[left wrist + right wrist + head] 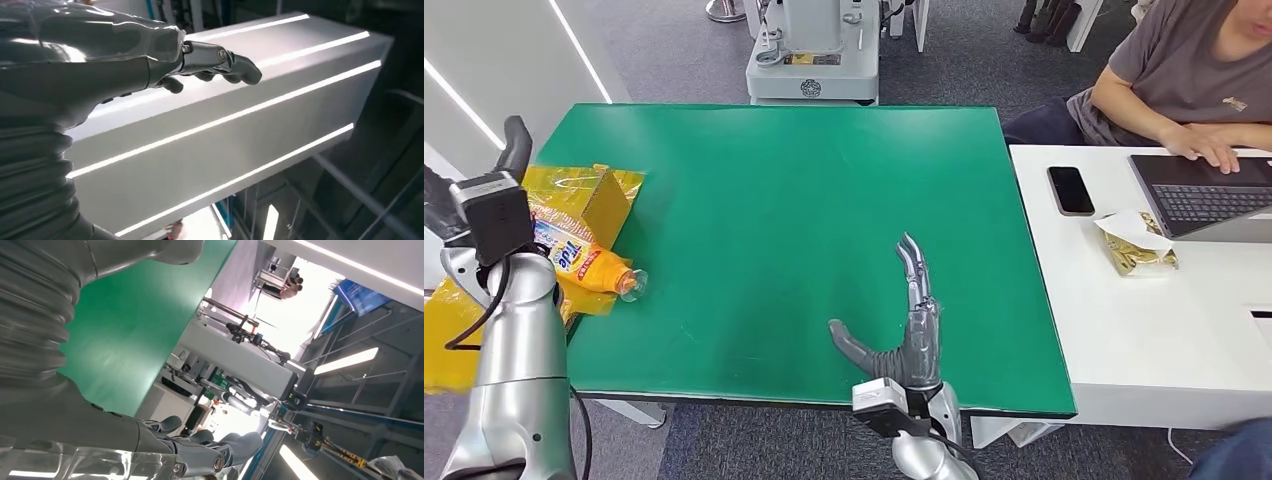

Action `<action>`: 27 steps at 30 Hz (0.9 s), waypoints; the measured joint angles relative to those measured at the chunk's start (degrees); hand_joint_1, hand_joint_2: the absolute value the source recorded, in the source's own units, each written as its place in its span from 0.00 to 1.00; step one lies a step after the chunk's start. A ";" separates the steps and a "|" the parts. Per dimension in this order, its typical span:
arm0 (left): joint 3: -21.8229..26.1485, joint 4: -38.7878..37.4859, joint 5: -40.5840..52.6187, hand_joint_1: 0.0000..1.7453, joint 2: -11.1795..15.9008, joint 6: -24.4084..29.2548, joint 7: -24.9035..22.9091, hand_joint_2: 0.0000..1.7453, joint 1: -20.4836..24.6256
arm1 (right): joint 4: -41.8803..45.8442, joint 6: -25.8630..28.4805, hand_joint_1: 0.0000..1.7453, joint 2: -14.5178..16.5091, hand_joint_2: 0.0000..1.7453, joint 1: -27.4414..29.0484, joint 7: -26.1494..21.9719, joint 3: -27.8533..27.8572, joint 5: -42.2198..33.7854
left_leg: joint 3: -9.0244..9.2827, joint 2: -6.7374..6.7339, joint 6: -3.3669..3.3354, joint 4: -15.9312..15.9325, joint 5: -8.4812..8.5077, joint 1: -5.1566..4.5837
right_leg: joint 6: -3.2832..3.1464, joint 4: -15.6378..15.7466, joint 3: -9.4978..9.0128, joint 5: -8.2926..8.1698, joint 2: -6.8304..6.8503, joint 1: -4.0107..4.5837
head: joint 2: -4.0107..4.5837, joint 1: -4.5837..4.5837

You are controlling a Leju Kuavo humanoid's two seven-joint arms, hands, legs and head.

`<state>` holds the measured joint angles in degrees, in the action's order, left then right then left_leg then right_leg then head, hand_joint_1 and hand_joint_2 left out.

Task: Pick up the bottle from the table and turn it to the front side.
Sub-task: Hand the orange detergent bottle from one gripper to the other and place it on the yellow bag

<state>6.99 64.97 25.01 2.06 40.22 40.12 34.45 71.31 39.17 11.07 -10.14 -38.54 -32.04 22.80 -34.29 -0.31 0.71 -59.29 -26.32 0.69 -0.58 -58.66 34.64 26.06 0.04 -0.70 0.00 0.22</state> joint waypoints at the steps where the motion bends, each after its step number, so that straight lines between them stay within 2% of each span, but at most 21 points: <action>1: -0.34 1.99 -2.16 0.00 -0.68 -0.01 0.05 1.00 -0.88 | 0.00 0.00 0.00 0.21 1.00 0.16 -0.08 0.14 0.01 | 0.00 0.01 0.00 0.00 0.00 -0.01 | 0.00 0.00 -0.01 0.00 0.00 0.00 | 0.00 0.01; 5: -3.01 10.62 -9.35 0.00 -3.97 -0.08 0.11 1.00 -5.79 | 0.32 0.00 0.00 1.05 1.00 0.92 -0.09 0.52 -0.40 | -0.01 0.00 -0.01 0.00 -0.01 -0.03 | 0.00 0.04 -0.02 0.00 0.00 -0.01 | 0.00 0.00; 10: -8.12 21.26 -16.93 0.00 -7.93 -0.20 0.14 1.00 -15.20 | 2.24 0.00 0.00 1.41 1.00 2.37 0.65 0.45 -2.53 | -0.04 0.00 -0.06 0.00 -0.08 -0.03 | 0.06 0.10 -0.01 0.05 0.00 -0.02 | 0.00 0.00; 17: -17.55 28.78 -19.16 0.00 -10.12 -0.38 0.14 1.00 -25.76 | 5.85 0.00 0.00 1.23 1.00 4.11 0.78 -0.27 -4.08 | 0.00 -0.02 -0.02 0.01 -0.19 -0.02 | 0.11 0.10 -0.03 0.09 -0.05 -0.03 | 0.00 0.00; 22: -25.04 33.25 -24.63 0.00 -10.70 -0.61 0.14 1.00 -29.07 | 8.12 0.00 0.00 0.38 1.00 3.46 1.30 -1.80 -7.11 | 0.01 -0.02 -0.02 0.01 -0.19 -0.02 | 0.12 0.10 -0.05 0.09 -0.04 -0.03 | 0.00 -0.01; 27: -27.73 35.51 -26.07 0.00 -11.06 -1.30 0.14 1.00 -30.22 | 9.14 0.00 0.00 -0.26 1.00 3.09 1.55 -2.68 -7.32 | 0.02 -0.02 -0.01 0.01 -0.19 -0.02 | 0.12 0.09 -0.06 0.09 -0.04 -0.03 | 0.00 -0.02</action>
<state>-20.74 100.48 -1.07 -9.00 38.91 40.26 4.23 80.44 39.17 10.81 -7.05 -36.99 -34.72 15.48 -34.27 -0.32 0.69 -59.29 -26.51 0.67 -0.47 -58.57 34.57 26.15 0.00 -0.73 0.00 0.21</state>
